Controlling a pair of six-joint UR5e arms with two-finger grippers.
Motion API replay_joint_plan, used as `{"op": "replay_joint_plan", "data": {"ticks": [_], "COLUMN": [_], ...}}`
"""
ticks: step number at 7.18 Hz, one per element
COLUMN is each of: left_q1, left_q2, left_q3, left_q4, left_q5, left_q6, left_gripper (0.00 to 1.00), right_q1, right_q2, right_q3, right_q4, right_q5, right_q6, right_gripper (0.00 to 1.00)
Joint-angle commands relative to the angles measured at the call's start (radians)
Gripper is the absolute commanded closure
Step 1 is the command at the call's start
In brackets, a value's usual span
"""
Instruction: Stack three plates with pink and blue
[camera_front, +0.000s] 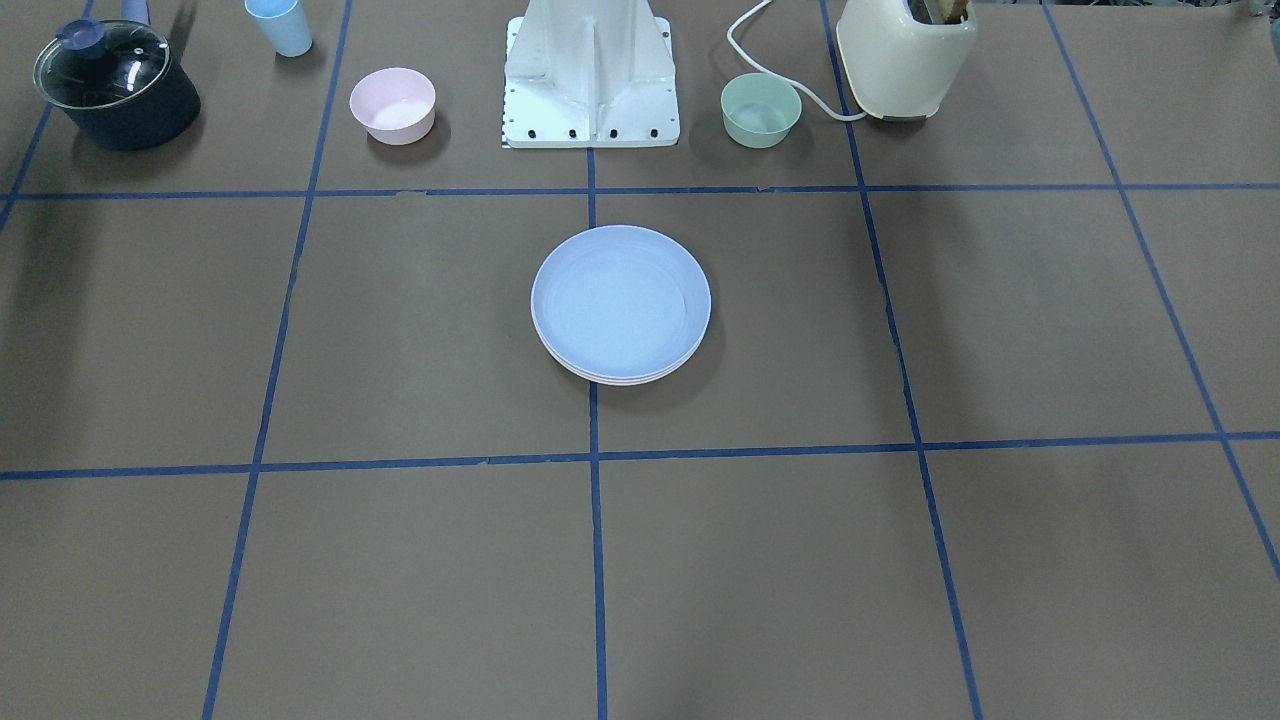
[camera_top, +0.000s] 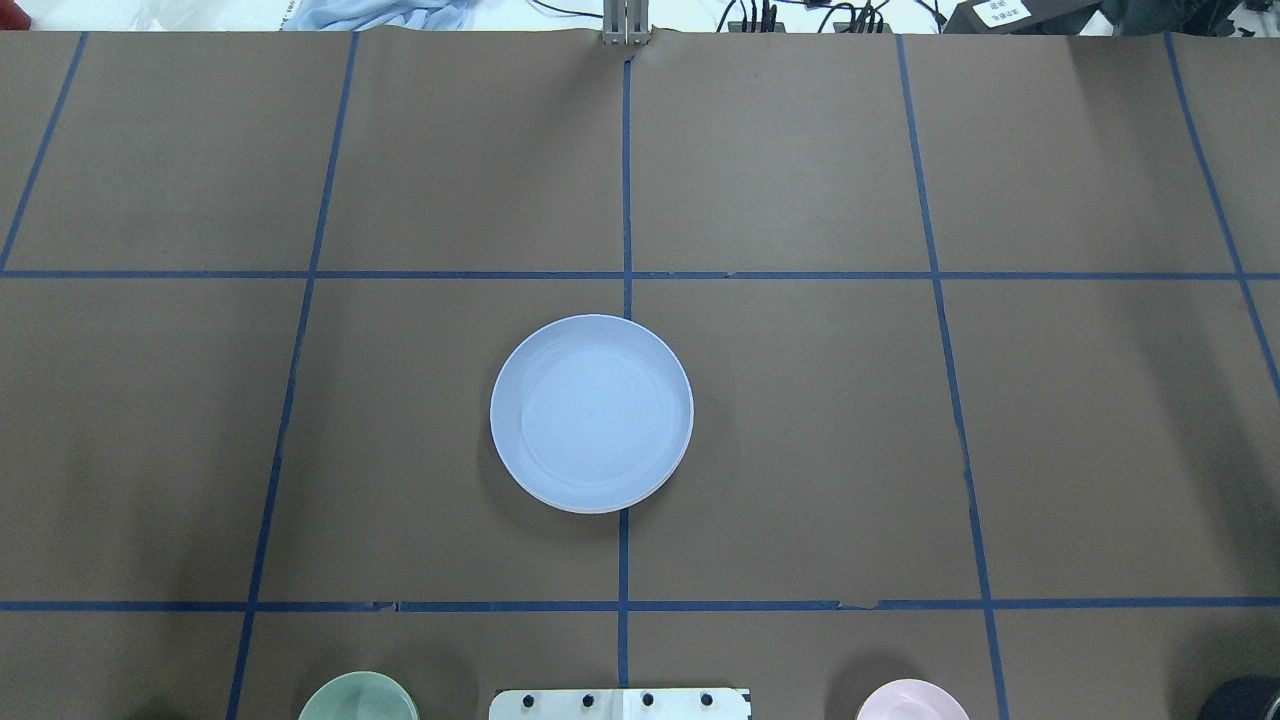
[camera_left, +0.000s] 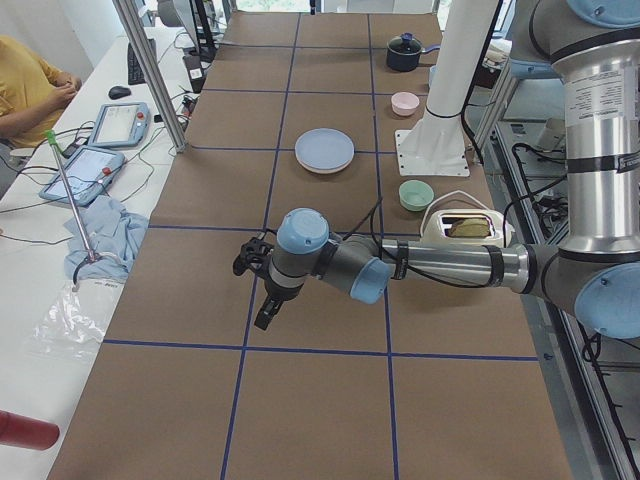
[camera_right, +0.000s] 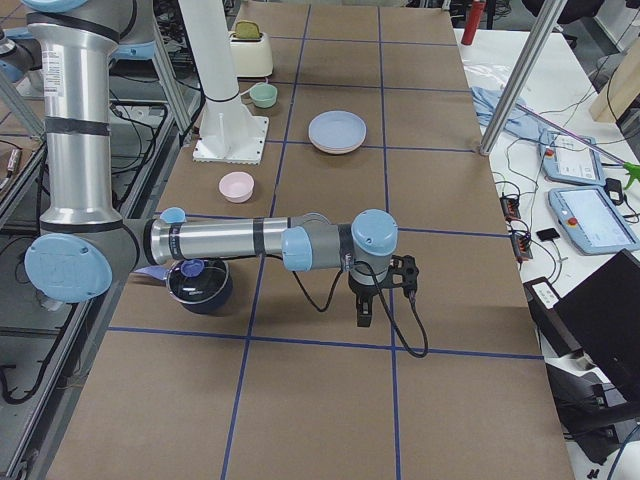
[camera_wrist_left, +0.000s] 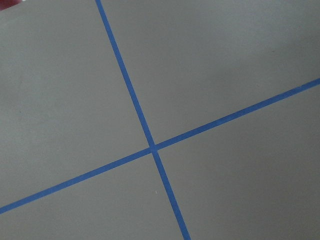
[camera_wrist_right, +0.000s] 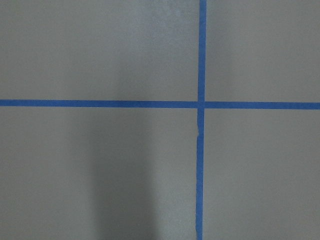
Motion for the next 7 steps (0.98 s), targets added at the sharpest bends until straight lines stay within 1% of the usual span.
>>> {"op": "replay_joint_plan", "data": {"ticks": [1, 2, 4, 7], "left_q1": [-0.002, 0.0, 0.001, 0.001], "left_q2": [0.055, 0.055, 0.038, 0.03], "left_q3": [-0.058, -0.057, -0.023, -0.014], "left_q4": [-0.001, 0.0, 0.0, -0.003], "left_q5": [0.001, 0.0, 0.004, 0.0], "left_q6": [0.0, 0.0, 0.003, 0.009], "left_gripper": [0.0, 0.0, 0.0, 0.0], "right_q1": [0.0, 0.0, -0.002, -0.002], "right_q2": [-0.002, -0.018, -0.023, -0.02], "right_q3": [-0.009, -0.014, -0.009, -0.011], "right_q4": [0.011, 0.011, 0.015, 0.015], "right_q5": [-0.001, -0.007, 0.003, 0.002], "right_q6": [0.014, 0.011, 0.014, 0.015], "right_gripper": [0.0, 0.0, 0.0, 0.0]}}
